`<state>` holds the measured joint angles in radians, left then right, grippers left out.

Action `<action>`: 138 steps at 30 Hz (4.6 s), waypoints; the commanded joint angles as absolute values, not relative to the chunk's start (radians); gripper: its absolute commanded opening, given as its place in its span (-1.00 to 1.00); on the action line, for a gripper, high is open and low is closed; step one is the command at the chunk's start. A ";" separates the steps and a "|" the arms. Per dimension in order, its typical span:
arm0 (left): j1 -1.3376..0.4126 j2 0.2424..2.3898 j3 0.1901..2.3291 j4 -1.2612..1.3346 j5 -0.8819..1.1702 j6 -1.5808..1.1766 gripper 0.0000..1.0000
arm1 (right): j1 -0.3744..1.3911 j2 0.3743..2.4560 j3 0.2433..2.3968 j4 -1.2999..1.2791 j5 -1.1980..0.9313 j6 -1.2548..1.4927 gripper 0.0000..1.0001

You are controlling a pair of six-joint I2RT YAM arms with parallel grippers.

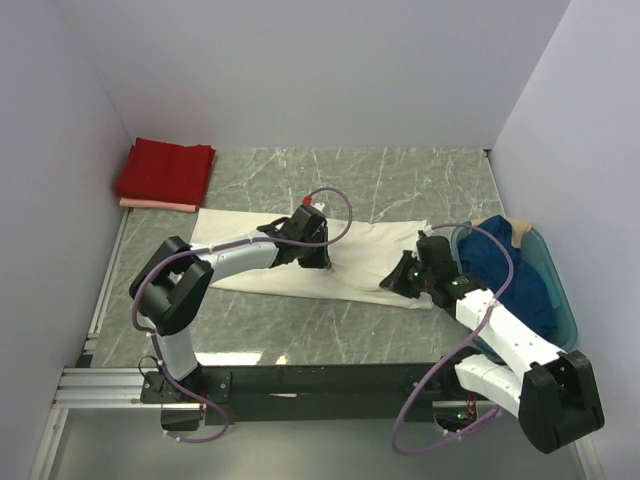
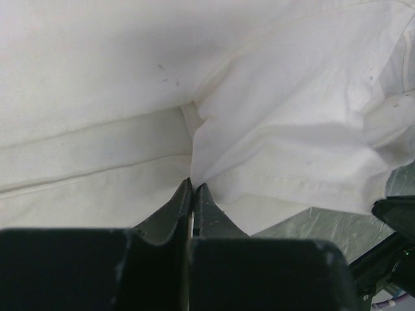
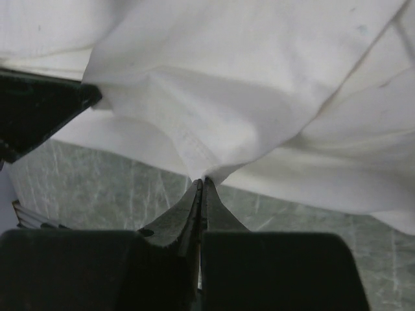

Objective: Fold and stack the t-shirts
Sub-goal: Fold the tshirt

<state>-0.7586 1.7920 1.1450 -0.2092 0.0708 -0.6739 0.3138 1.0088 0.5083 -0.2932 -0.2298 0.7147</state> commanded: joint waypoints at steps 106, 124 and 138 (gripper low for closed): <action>-1.048 1.646 0.878 0.012 -0.093 -1.092 -0.46 | 0.333 2.030 1.712 -0.660 0.127 0.383 0.06; -1.169 1.480 0.672 -0.209 -0.086 -0.980 -0.75 | 0.288 1.950 1.344 -0.491 0.101 0.515 -0.35; -1.169 1.623 0.790 -0.157 -0.012 -0.945 -0.77 | 0.219 2.259 1.819 -0.754 0.150 0.428 -0.37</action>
